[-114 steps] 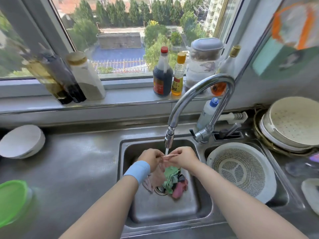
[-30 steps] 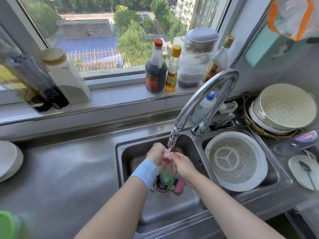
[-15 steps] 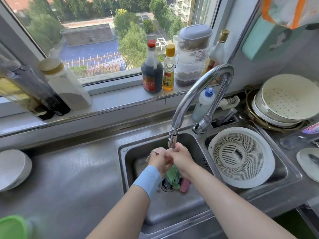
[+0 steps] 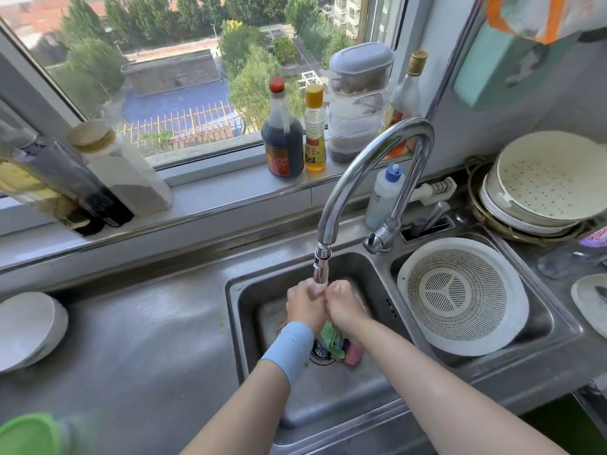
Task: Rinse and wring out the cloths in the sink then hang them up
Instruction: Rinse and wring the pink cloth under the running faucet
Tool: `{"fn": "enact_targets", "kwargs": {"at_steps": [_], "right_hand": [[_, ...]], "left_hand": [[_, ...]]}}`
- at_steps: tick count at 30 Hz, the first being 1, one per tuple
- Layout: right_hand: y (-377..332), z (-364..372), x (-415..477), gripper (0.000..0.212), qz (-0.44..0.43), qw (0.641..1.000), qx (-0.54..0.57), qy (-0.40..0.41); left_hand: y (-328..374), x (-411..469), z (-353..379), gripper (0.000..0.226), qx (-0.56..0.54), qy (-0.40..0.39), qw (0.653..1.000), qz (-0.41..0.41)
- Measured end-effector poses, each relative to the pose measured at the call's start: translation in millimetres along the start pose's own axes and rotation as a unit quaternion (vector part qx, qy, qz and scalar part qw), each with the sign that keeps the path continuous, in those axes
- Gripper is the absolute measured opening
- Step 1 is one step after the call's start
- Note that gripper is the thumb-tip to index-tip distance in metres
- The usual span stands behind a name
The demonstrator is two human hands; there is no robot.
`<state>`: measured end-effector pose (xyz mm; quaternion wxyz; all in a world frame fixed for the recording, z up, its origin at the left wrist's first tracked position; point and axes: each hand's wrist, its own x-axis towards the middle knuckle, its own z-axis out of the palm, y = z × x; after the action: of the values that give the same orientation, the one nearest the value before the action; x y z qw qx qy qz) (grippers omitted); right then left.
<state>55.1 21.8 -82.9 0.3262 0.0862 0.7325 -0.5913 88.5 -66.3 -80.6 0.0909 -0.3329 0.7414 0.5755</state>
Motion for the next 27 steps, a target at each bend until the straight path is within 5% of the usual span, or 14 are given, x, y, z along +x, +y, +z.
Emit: {"fn": "enact_targets", "kwargs": {"at_steps": [4, 9, 13, 17, 25, 27], "right_hand": [[7.5, 11.1, -6.9, 0.022, 0.003, 1.000, 0.008, -0.028], [-8.6, -3.4, 13.7, 0.015, -0.034, 0.994, 0.013, 0.103], [2.3, 1.9, 13.5, 0.023, -0.067, 0.989, -0.135, -0.017], [13.4, 3.4, 17.6, 0.033, -0.066, 0.981, -0.176, -0.054], [26.5, 25.5, 11.3, 0.015, -0.161, 0.968, -0.135, 0.135], [24.7, 18.8, 12.1, 0.019, -0.130, 0.983, -0.061, 0.114]], "left_hand": [[4.4, -1.1, -9.2, 0.030, -0.163, -0.027, 0.982, -0.092], [1.9, -16.3, 13.1, 0.029, -0.254, -0.119, 0.957, -0.078], [7.5, -12.3, 7.2, 0.035, -0.311, -0.038, 0.937, -0.154], [8.2, -6.3, 1.8, 0.026, -0.208, -0.059, 0.971, -0.107], [14.7, 0.7, -13.3, 0.012, -0.196, 0.011, 0.977, -0.079], [14.8, -1.7, -12.9, 0.006, -0.163, 0.010, 0.984, -0.068]]}}
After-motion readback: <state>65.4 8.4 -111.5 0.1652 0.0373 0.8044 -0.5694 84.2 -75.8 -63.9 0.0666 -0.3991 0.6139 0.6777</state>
